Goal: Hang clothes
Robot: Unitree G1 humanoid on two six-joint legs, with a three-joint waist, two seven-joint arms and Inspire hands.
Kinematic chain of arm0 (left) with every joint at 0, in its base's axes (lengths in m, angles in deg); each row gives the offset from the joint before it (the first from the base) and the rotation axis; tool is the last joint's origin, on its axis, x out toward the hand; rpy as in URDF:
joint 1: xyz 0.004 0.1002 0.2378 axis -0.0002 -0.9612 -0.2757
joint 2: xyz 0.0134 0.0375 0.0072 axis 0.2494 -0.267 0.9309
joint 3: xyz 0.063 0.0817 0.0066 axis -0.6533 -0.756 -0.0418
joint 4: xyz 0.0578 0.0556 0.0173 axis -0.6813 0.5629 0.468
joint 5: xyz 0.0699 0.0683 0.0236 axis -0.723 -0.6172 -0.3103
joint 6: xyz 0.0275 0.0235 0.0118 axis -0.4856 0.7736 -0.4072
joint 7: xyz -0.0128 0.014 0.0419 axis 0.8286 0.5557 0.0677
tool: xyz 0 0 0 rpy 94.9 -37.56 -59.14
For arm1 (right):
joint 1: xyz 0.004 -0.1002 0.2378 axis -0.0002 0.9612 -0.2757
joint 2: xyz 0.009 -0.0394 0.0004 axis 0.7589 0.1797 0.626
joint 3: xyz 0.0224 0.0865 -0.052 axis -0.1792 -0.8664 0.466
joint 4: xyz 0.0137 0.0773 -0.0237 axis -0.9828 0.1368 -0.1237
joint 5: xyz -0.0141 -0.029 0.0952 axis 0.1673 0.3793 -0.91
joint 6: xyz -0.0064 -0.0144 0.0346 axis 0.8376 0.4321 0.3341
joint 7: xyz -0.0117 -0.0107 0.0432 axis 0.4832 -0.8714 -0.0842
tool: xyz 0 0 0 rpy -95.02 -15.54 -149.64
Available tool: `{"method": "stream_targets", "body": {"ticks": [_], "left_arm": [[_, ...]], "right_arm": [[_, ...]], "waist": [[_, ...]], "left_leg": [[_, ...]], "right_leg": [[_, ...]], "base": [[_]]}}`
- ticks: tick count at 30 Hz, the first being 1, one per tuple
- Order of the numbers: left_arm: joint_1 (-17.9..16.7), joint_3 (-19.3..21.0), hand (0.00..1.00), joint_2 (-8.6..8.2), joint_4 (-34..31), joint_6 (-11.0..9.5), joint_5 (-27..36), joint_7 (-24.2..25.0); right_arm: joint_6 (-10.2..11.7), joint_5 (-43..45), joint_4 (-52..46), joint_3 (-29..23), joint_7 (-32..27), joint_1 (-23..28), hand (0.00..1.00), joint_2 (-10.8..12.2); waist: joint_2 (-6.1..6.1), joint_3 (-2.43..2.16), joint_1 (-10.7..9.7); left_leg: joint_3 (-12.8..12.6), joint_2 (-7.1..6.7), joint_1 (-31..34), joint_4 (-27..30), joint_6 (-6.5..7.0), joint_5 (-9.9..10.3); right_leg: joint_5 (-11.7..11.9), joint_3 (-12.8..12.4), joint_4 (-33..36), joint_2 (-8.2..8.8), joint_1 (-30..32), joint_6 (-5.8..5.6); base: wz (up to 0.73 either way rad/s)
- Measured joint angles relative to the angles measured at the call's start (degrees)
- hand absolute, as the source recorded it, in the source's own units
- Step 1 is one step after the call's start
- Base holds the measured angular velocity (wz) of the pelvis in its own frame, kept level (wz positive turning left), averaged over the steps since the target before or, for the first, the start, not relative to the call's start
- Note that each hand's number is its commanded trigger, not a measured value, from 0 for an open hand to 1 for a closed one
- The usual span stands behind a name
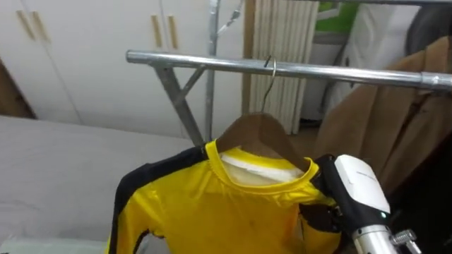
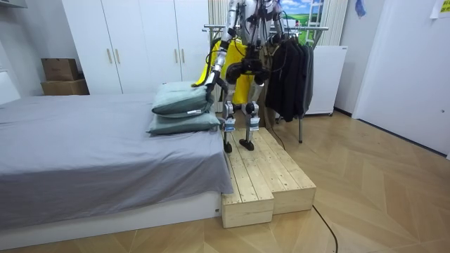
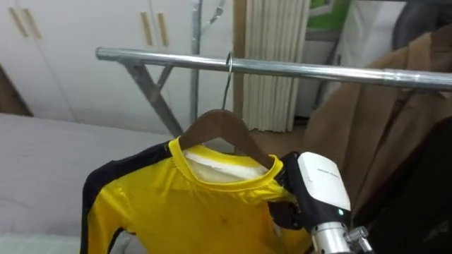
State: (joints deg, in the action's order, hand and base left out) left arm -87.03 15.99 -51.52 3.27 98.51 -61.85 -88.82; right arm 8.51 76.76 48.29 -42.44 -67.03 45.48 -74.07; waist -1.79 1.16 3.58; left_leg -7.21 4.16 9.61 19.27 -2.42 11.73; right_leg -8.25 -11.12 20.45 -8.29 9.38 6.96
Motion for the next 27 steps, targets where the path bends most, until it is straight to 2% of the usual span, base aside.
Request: {"method": "stream_targets", "body": {"ticks": [1,2,3,4,6,13,16,17,20,23,25,27], "left_arm": [[0.0,0.1,0.0,-0.3,0.1,0.6,0.0,-0.3],[0.0,0.2,0.0,-0.56,0.2,1.1,0.1,-0.7],[0.0,0.2,0.0,-0.63,0.2,1.3,0.1,-0.8],[0.0,0.2,0.0,-0.82,0.2,1.8,0.1,-1.0],[0.0,0.2,0.0,-1.25,0.2,2.6,0.1,-1.9],[0.0,0.4,0.0,-1.51,0.5,4.3,0.1,-2.2],[0.0,0.4,0.0,-1.51,1.4,4.3,0.1,-2.1],[0.0,0.4,0.0,-1.58,1.5,4.3,0.2,-1.9],[-0.1,0.6,0.0,-1.82,1.9,4.3,0.4,-0.8],[-0.1,0.6,0.0,-1.83,2.6,4.3,1.4,-0.5],[-0.1,0.6,0.0,-1.83,3.1,4.3,1.9,-0.4],[-0.1,0.6,0.0,-1.83,3.6,4.3,1.9,-0.4]], "right_arm": [[-0.3,-0.1,0.0,-0.3,-0.5,0.0,1.0,0.1],[-0.9,-0.1,0.0,-0.6,-0.9,0.0,1.0,0.5],[-1.2,-0.1,0.0,-0.7,-1.0,0.0,1.0,0.7],[-1.6,0.0,0.0,-0.7,-1.1,0.0,1.0,0.7],[-2.2,0.1,0.0,-0.6,-1.1,0.2,1.0,1.0],[-2.6,0.2,-0.3,-0.5,-1.1,0.2,1.0,1.5],[-3.3,0.4,-0.3,-0.5,-1.5,0.2,1.0,1.7],[-3.3,0.3,-0.3,-0.6,-1.7,0.2,1.0,1.7],[-3.3,0.6,-0.3,-0.5,-2.1,0.3,1.0,2.3],[-3.3,0.5,-0.3,-0.4,-2.5,0.3,1.0,2.7],[-3.2,0.4,-0.3,-0.4,-2.6,0.3,1.0,2.6],[-2.8,0.4,-0.3,-0.4,-2.6,0.3,1.0,2.5]], "waist": [[0.25,0.02,-1.1],[0.38,-0.04,-1.7],[0.37,-0.04,-1.8],[0.58,0.0,-2.2],[0.17,-0.03,-3.2],[-0.12,0.15,-3.3],[-0.01,0.26,-3.0],[0.13,0.38,-2.4],[0.44,0.61,-1.7],[0.33,0.69,-1.6],[0.29,0.67,-1.6],[-0.04,0.49,-1.4]], "left_leg": [[0.0,0.0,-0.2,-0.9,0.1,-0.4],[0.0,-0.03,-0.4,-1.5,-0.31,-1.1],[0.1,-0.13,-0.6,-1.9,0.02,-1.7],[0.1,-0.03,-1.0,-2.2,0.35,-3.7],[-0.3,-0.46,-1.3,-4.0,0.32,-4.8],[-0.8,-1.02,-2.3,-5.1,0.65,-4.6],[-0.8,-1.25,-2.9,-5.8,0.66,-4.6],[-0.8,-1.32,-3.1,-6.0,0.66,-4.6],[-2.2,-1.35,-3.9,-7.2,0.66,-4.6],[-3.5,-1.47,-4.2,-7.7,0.84,-4.5],[-4.1,-1.37,-4.3,-7.8,1.73,-3.9],[-5.4,-0.85,-4.5,-7.9,1.82,-3.6]], "right_leg": [[0.1,-0.4,-0.3,-0.5,0.0,-0.08],[0.5,-0.9,-1.0,-1.1,0.1,-0.1],[0.7,-1.2,-1.3,-1.34,0.3,-0.1],[1.3,-1.4,-2.5,-1.84,0.3,-0.1],[1.9,-2.1,-3.9,-1.79,0.5,-0.51],[1.9,-3.8,-4.6,-1.72,0.2,-0.89],[1.7,-5.3,-4.7,-1.86,0.0,-0.91],[1.9,-6.4,-4.7,-2.04,0.0,-1.19],[2.3,-8.8,-4.8,-2.38,0.2,-1.91],[2.5,-9.8,-4.9,-2.41,0.8,-2.19],[2.6,-10.1,-5.0,-2.55,0.9,-2.39],[3.0,-10.4,-5.0,-2.69,1.1,-2.84]], "base": [[-0.2],[-0.2],[-0.22],[-0.1],[-0.08],[-0.12],[-0.2],[-0.42],[-0.39],[-0.23],[-0.15],[-0.17]]}}
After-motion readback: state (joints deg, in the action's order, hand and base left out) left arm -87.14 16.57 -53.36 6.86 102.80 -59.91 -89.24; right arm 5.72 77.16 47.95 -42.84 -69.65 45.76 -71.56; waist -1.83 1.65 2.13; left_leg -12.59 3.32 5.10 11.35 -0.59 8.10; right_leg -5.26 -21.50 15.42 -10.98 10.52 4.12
